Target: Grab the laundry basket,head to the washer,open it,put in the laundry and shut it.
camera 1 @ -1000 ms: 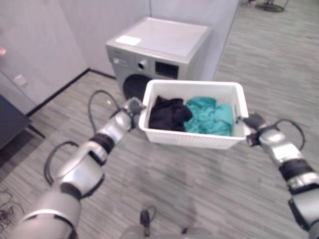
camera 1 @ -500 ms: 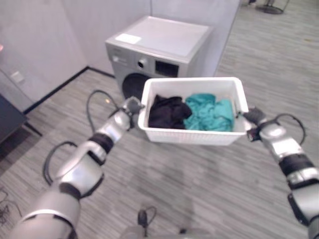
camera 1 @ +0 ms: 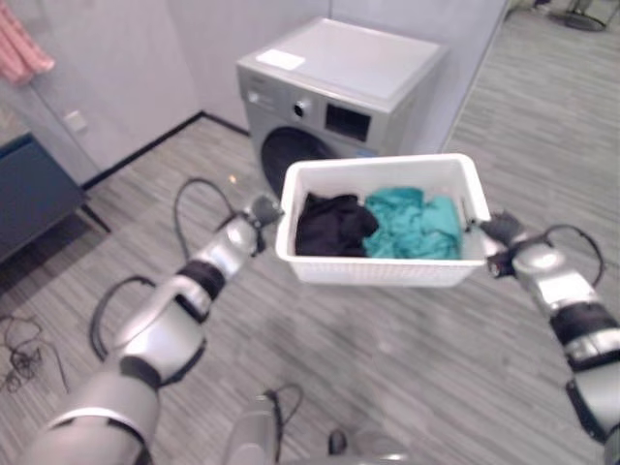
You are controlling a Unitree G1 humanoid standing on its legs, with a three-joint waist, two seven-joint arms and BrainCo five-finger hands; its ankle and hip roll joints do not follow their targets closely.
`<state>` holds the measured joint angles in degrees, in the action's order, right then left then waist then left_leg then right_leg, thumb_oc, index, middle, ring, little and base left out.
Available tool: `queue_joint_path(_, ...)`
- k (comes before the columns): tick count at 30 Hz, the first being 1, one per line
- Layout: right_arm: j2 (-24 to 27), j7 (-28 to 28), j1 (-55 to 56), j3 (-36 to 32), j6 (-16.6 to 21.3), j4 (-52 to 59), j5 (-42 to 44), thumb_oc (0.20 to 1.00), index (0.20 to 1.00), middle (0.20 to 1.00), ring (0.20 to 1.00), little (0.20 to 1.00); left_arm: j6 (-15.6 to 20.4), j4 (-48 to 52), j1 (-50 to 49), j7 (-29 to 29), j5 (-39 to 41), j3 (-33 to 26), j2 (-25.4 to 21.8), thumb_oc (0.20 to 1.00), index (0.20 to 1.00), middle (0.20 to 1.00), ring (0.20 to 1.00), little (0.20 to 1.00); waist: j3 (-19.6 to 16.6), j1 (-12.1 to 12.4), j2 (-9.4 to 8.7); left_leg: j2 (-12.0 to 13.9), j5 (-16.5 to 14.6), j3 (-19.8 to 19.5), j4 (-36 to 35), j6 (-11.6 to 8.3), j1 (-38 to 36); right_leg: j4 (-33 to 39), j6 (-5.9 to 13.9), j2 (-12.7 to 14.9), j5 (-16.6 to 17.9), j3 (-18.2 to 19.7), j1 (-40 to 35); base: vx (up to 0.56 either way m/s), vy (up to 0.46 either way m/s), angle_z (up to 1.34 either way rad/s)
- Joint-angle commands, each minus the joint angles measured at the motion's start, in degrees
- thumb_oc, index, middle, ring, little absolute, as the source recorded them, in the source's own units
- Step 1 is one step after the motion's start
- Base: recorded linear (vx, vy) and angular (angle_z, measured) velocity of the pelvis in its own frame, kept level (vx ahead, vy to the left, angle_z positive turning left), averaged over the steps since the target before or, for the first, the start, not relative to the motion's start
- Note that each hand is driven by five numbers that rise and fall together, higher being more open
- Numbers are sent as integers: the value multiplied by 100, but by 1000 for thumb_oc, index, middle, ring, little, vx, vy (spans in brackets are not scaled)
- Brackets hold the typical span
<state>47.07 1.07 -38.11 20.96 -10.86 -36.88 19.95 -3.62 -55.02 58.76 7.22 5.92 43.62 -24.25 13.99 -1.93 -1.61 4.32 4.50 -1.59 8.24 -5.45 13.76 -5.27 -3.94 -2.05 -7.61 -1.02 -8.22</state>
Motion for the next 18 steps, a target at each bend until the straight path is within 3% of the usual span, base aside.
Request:
queue_joint_path(1, 143, 79, -274, -281, 660, 459, 62, 200, 200, 200, 200, 200, 349, -184, 720, 160, 10, 91, 183, 200, 200, 200, 200, 200, -691, 207, 153, 72, 169, -174, -41, 23, -184, -160, 869, 338, -240, 252, -278, 146, 104, -39)
queue_joint_path(5, 65, 70, -304, -296, 649, 477, -33, 200, 200, 200, 200, 200, 396, -46, 715, 192, -25, 142, 156, 200, 200, 200, 200, 200, -875, 213, 143, -88, -96, 7, 208, 137, -272, -496, 1006, 615, -276, 324, -366, 281, 181, -44)
queue_joint_path(6, -52, 36, -312, -278, 630, 500, -118, 200, 200, 200, 200, 200, 398, 36, 675, 202, -47, 128, 67, 200, 200, 200, 200, 200, -984, 253, 169, -201, -282, 118, 188, 318, -525, -1070, 1120, 762, -41, 433, -225, 404, 302, -35)
queue_joint_path(9, -209, -6, -373, -203, 598, 473, -160, 200, 200, 200, 200, 200, 402, 147, 653, 210, -44, 151, 20, 200, 200, 200, 200, 200, -947, 231, 236, -297, -428, 210, 105, 562, -892, -2185, 1270, 790, 620, 532, 247, 224, 195, -54)
queue_joint_path(10, -261, -20, -380, -209, 601, 494, -163, 200, 200, 200, 200, 200, 396, 172, 615, 219, -29, 132, -9, 200, 200, 200, 200, 200, -891, 191, 276, -307, -474, 233, 93, 626, -984, -2504, 1290, 754, 759, 547, 444, 192, 195, -28)
queue_joint_path(11, -362, -1, -367, -243, 626, 531, -179, 200, 200, 200, 200, 200, 377, 183, 582, 227, -44, 85, -61, 200, 200, 200, 200, 200, -814, 161, 307, -330, -588, 329, 37, 676, -1203, -2734, 1329, 868, 689, 272, 741, 190, 146, -9)
queue_joint_path(14, -479, -45, -555, -67, 616, 308, -172, 200, 200, 200, 200, 200, 364, 20, 607, 166, -83, 103, -68, 200, 200, 200, 200, 200, -827, 158, 353, -285, -741, 416, -111, 605, -1436, -1848, 1259, 1198, 366, -352, 890, 154, 9, -6)
queue_joint_path(15, -546, -33, -655, 15, 633, 215, -173, 200, 200, 200, 200, 200, 398, 28, 573, 174, -70, 87, -80, 200, 200, 200, 200, 200, -772, 161, 399, -205, -761, 449, -123, 557, -1495, -1661, 1289, 1385, 567, -514, 1169, 90, -37, -8)
queue_joint_path(18, -511, -28, -716, 56, 598, 100, -161, 200, 200, 200, 200, 200, 402, 48, 593, 236, -62, 66, -77, 200, 200, 200, 200, 200, -787, 178, 322, -255, -833, 435, -28, 526, -1468, -1156, 1314, 1447, 619, -529, 921, 86, -36, -10)
